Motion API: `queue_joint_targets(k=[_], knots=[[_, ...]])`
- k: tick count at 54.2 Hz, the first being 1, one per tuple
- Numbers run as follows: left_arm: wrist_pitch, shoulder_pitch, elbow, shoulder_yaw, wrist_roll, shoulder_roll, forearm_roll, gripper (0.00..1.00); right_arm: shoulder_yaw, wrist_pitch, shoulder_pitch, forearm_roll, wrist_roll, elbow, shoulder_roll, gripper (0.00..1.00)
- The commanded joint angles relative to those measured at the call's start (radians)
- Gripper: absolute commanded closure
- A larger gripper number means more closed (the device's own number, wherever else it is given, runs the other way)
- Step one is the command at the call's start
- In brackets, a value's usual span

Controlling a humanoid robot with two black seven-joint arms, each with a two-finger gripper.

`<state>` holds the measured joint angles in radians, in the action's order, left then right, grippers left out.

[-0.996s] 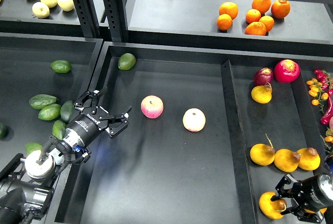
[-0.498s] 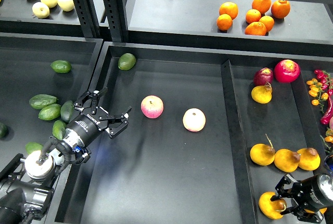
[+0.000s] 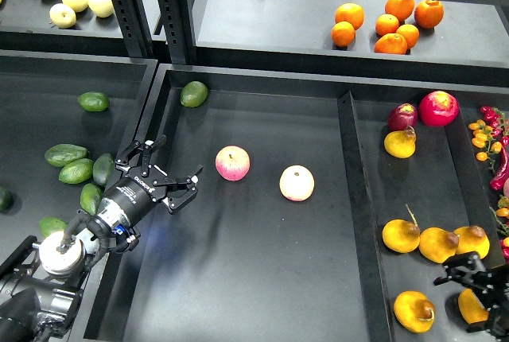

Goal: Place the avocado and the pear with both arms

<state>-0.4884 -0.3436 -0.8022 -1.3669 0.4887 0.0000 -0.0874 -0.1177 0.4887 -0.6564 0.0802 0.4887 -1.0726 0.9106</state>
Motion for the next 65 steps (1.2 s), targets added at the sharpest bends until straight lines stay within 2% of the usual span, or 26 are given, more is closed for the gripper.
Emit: queue_joint_targets(k=[1, 10, 23, 31, 32, 46, 65], knots=[[0.000, -0.008, 0.006, 0.000, 0.000, 0.000, 0.000, 0.01, -0.089, 0.000, 0.009, -0.079, 0.000, -0.013, 0.025, 0.01], [0.000, -0.017, 0.015, -0.001, 0.000, 0.000, 0.000, 0.01, -0.253, 0.000, 0.018, -0.226, 0.000, -0.012, 0.002, 0.01], [0.000, -0.026, 0.015, -0.009, 0.000, 0.000, -0.003, 0.01, -0.378, 0.000, 0.035, -0.330, 0.000, -0.004, -0.064, 0.01], [0.000, -0.038, 0.011, -0.011, 0.000, 0.000, -0.031, 0.01, -0.503, 0.000, 0.092, -0.381, 0.000, 0.002, -0.137, 0.01], [0.000, -0.047, 0.012, -0.011, 0.000, 0.000, -0.046, 0.01, -0.569, 0.000, 0.119, -0.387, 0.000, 0.017, -0.182, 0.01], [0.000, -0.066, 0.021, -0.009, 0.000, 0.000, -0.063, 0.01, -0.870, 0.000, 0.250, -0.385, 0.000, 0.046, -0.469, 0.01], [0.000, -0.072, 0.018, -0.015, 0.000, 0.000, -0.072, 0.01, -1.103, 0.000, 0.356, -0.385, 0.000, 0.046, -0.792, 0.01]])
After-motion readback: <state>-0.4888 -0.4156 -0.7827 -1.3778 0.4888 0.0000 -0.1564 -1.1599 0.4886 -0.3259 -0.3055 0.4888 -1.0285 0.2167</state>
